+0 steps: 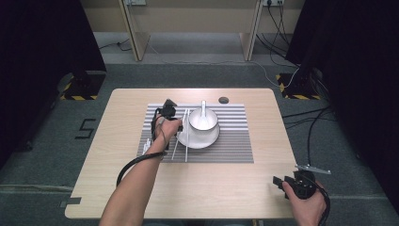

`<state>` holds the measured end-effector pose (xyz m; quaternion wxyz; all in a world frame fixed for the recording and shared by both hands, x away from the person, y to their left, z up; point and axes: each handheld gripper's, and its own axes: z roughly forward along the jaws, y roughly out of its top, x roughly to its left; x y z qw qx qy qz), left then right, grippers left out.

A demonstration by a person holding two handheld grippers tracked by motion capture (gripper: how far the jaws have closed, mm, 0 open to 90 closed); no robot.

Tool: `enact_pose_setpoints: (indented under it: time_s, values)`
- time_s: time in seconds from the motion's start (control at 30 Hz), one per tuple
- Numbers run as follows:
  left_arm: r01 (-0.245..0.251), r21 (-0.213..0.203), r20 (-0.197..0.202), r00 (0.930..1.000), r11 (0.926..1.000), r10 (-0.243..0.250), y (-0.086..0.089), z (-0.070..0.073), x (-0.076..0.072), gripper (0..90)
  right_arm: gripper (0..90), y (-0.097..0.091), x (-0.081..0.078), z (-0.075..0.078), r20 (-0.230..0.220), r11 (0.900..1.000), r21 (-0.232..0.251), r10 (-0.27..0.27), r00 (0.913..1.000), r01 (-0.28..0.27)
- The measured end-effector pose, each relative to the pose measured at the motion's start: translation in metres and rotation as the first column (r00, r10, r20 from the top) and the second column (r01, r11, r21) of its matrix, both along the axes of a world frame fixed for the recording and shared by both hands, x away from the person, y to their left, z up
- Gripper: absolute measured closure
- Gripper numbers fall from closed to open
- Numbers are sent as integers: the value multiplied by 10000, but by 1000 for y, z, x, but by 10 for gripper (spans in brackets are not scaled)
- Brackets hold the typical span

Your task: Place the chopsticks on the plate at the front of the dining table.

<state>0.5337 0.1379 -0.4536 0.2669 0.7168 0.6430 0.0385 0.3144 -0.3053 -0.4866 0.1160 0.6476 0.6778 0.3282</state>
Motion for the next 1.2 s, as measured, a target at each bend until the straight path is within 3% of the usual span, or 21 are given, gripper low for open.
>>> enact_pose_setpoints:
  time_s: [0.17, 0.27, 0.4, 0.53, 0.67, 0.77, 0.87, 1.1, 1.2]
  values:
    - [-92, -69, 316, 9995, 9999, 94, 4, 6, -6, 662, 465, 0, 0, 0, 27, 10000, -40, 10, 10000, -10]
    - [103, -74, 374, 9993, 9999, -100, 8, 9, -13, 628, 465, 0, 0, 0, -4, 10000, -19, -1, 10000, 1]
    - [268, -494, 576, 9981, 9984, -239, 15, 12, -23, 559, 465, 0, 0, 0, 13, 10000, -67, -1, 10000, 1]
    - [372, -143, 794, 9962, 9992, -360, 22, 12, -33, 477, 465, 2, 0, 0, -34, 9999, -112, -3, 10000, 3]
    - [690, 63, 1004, 9925, 9976, -693, 31, 12, -45, 461, 465, 2, 0, 0, 19, 9999, -171, 28, 10000, -28]
    - [748, 138, 982, 9923, 9971, -758, 39, 12, -55, 445, 465, 2, 0, 0, -22, 9999, -158, 2, 10000, -2]
    - [862, 476, 925, 9916, 9951, -903, 46, 11, -65, 420, 465, 2, 0, 0, 11, 9998, -204, 54, 10000, -54]
    - [1498, 1301, 866, 9830, 9801, -1618, 52, 4, -87, 407, 465, 5, 0, 1, 5, 9997, -223, 47, 10000, -47]
    - [1699, 1864, 790, 9791, 9677, -1872, 52, -2, -93, 399, 465, 6, 0, 1, 36, 9996, -265, 92, 10000, -91]
